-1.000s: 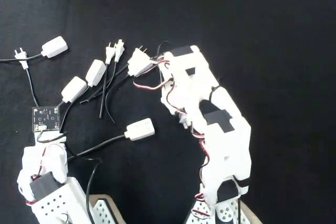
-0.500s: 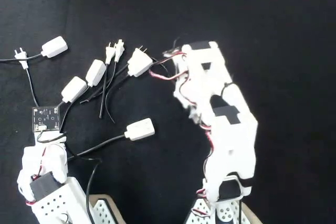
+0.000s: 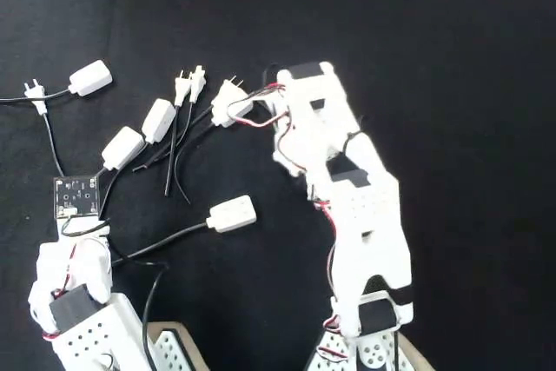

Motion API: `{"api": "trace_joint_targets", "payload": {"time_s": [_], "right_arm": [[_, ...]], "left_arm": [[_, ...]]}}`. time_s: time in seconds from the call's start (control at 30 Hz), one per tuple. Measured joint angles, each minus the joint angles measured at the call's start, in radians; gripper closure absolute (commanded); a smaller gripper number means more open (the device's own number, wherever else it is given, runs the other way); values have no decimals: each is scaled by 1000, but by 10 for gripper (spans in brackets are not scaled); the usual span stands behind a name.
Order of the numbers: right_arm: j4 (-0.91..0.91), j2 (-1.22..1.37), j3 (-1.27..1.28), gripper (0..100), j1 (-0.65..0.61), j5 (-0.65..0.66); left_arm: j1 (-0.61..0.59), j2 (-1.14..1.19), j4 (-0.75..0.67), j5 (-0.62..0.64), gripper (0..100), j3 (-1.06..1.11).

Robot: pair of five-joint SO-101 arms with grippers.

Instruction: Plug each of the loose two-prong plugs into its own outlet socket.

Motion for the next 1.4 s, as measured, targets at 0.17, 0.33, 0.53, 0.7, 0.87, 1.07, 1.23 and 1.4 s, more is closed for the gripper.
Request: {"api": "trace_joint_targets", "payload": {"time_s": [0.17,0.33,0.53,0.7,0.87,1.07,1.23,1.4], "right_arm": [[0,-2,-9,977,3,0],[0,-17,-8,953,17,0],[0,-49,23,826,12,0],[0,-66,23,845,-15,0],[0,-66,23,956,-11,-25],[0,-66,23,954,-11,-26],[0,-66,23,958,-18,-26],[-2,-71,78,951,-68,-26]], "left_arm": [[0,0,0,0,946,0],[0,0,0,0,946,0],[0,0,0,0,946,0],[0,0,0,0,946,0],[0,0,0,0,946,0],[0,0,0,0,946,0],[0,0,0,0,946,0],[0,0,0,0,946,0]]}}
